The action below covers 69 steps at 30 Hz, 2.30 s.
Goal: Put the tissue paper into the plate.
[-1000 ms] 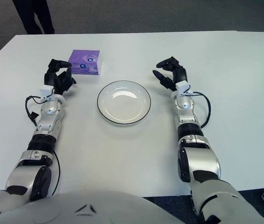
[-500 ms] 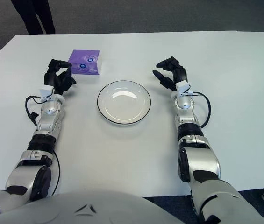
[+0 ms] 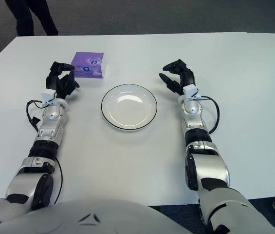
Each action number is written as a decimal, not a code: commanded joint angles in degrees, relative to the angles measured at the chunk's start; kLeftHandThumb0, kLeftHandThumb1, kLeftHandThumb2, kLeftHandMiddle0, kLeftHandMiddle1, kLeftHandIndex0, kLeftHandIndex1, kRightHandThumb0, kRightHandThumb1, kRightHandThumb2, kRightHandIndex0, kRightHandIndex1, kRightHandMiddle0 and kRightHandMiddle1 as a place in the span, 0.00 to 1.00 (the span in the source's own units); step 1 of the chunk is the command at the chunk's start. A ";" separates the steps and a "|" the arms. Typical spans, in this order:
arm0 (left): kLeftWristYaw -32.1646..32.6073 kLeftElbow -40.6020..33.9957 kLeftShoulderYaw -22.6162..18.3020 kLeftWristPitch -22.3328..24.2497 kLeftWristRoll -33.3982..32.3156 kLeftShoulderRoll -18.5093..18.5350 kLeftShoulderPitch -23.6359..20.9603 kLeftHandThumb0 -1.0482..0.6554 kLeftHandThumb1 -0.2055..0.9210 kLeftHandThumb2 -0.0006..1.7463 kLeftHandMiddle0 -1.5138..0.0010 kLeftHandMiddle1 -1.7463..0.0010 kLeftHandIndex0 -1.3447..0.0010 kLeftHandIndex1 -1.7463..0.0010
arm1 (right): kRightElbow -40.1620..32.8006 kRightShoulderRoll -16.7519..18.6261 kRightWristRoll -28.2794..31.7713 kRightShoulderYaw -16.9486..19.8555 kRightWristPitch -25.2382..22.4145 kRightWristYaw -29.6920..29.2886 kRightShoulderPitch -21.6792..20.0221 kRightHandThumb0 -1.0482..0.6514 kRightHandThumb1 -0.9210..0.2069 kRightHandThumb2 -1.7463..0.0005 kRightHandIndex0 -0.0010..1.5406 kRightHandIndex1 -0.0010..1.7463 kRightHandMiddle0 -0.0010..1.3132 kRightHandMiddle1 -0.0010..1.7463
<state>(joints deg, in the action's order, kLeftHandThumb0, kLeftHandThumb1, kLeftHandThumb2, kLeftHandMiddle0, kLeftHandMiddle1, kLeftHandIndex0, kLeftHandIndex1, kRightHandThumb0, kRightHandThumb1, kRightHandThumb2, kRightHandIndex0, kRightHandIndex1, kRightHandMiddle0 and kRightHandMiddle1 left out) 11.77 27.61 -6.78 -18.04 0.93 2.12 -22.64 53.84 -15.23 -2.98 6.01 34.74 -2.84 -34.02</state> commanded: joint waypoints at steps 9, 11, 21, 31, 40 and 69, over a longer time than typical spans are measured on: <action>-0.09 3.57 0.18 0.52 0.07 -1.50 7.91 0.40 0.89 0.34 0.42 0.00 0.72 0.07 | 4.80 2.58 -0.22 -0.60 0.60 0.43 8.71 0.61 0.00 0.90 0.36 0.74 0.41 0.74; -0.08 3.57 0.18 0.51 0.06 -1.54 7.92 0.40 0.89 0.34 0.42 0.00 0.72 0.07 | 4.83 2.57 -0.23 -0.59 0.62 0.48 8.72 0.61 0.00 0.90 0.36 0.74 0.41 0.74; -0.15 3.59 0.14 0.31 -0.11 -1.68 7.94 0.40 0.89 0.34 0.42 0.00 0.72 0.07 | 4.67 2.56 -0.27 -0.54 0.46 0.62 8.76 0.61 0.00 0.90 0.36 0.74 0.41 0.74; -0.19 3.48 0.11 0.13 -0.13 -1.67 8.06 0.40 0.89 0.34 0.42 0.00 0.72 0.07 | 4.40 2.59 -0.37 -0.61 0.31 0.62 8.90 0.61 0.00 0.90 0.36 0.74 0.41 0.74; -0.18 3.42 0.09 0.12 -0.13 -1.63 8.05 0.40 0.89 0.34 0.42 0.00 0.72 0.07 | 4.42 2.56 -0.36 -0.65 0.24 0.79 8.92 0.61 0.00 0.90 0.36 0.74 0.42 0.74; 11.43 8.28 6.42 -15.33 19.08 7.52 6.53 0.40 0.97 0.23 0.47 0.00 0.70 0.11 | 4.03 2.70 -0.40 -0.94 -0.21 1.62 8.81 0.61 0.01 0.91 0.45 0.74 0.37 0.69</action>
<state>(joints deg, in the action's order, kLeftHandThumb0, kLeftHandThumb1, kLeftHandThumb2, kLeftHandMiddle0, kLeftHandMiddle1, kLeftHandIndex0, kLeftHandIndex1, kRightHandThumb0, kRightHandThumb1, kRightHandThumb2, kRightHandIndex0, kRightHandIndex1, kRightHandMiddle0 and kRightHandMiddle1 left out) 18.99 29.12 -3.26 -27.30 12.39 5.36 -22.78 53.68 -14.98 -2.97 5.98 34.72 -1.65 -34.05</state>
